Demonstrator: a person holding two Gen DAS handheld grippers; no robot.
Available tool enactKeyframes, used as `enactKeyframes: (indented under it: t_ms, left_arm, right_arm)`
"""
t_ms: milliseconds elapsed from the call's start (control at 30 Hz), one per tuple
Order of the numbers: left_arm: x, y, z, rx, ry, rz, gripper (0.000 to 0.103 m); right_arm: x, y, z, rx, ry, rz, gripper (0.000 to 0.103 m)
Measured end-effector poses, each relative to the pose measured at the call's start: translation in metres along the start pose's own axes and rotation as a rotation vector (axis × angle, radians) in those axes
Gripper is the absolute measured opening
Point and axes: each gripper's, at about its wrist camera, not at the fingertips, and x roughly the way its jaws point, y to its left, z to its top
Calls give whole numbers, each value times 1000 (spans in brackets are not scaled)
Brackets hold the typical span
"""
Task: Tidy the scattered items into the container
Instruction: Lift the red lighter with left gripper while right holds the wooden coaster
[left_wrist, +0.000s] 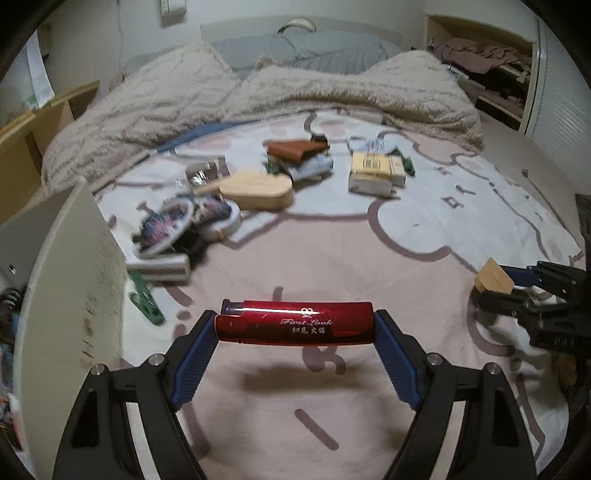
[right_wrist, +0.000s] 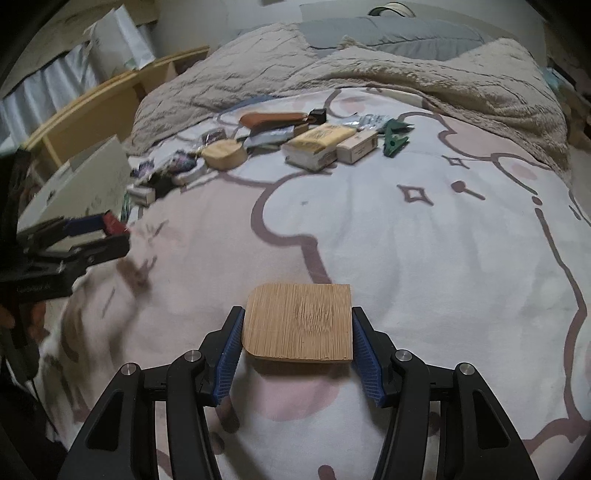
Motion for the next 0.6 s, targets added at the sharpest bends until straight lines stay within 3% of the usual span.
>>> enactKeyframes:
  t_ms: [200,600]
  left_arm:
    - [-30,9,8,8,-66,21,83]
    - [-91,43,9,-52,-158,38,83]
  right_arm:
    - [-18,0,26,82,-39,83,57]
    - [-28,78,69,-113,-116,97,57]
